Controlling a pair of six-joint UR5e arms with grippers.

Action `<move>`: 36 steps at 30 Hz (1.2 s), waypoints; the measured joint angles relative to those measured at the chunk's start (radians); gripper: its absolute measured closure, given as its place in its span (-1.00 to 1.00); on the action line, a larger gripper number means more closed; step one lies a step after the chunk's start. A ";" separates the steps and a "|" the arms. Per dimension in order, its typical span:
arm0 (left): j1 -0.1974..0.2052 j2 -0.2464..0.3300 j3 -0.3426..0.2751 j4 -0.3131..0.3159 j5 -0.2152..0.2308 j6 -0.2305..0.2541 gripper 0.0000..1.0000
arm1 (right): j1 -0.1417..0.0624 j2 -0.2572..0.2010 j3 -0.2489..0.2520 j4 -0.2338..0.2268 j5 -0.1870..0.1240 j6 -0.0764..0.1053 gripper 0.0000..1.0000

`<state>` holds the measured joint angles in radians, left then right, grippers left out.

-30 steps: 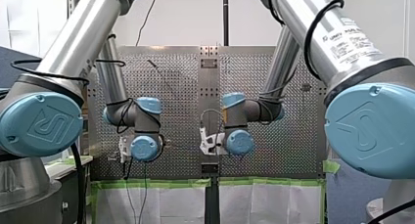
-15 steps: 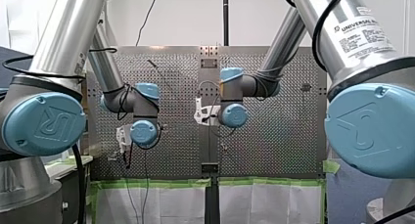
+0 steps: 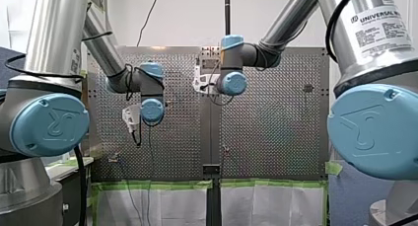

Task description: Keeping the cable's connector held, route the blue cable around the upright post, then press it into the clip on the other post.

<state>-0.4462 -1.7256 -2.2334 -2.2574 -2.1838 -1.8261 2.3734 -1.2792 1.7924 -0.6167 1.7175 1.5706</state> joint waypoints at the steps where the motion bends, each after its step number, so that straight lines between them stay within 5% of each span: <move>1: 0.002 0.006 0.006 -0.006 0.000 0.000 1.00 | 0.000 -0.004 -0.006 0.009 -0.004 0.000 1.00; 13: 0.043 0.130 0.128 -0.130 -0.022 0.014 1.00 | -0.008 -0.013 -0.066 0.077 -0.041 0.014 1.00; 19: 0.055 0.196 0.165 -0.196 -0.032 0.023 1.00 | -0.014 -0.013 -0.102 0.091 -0.088 0.022 1.00; 28: 0.068 0.285 0.176 -0.285 -0.034 0.037 1.00 | -0.021 -0.013 -0.185 0.128 -0.142 0.032 1.00; 36: 0.086 0.371 0.245 -0.371 -0.004 0.058 1.00 | -0.021 -0.012 -0.268 0.179 -0.171 0.041 1.00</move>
<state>-0.3599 -1.3544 -1.9886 -2.6283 -2.1881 -1.7685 2.3525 -1.2914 1.5247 -0.4379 1.5468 1.6120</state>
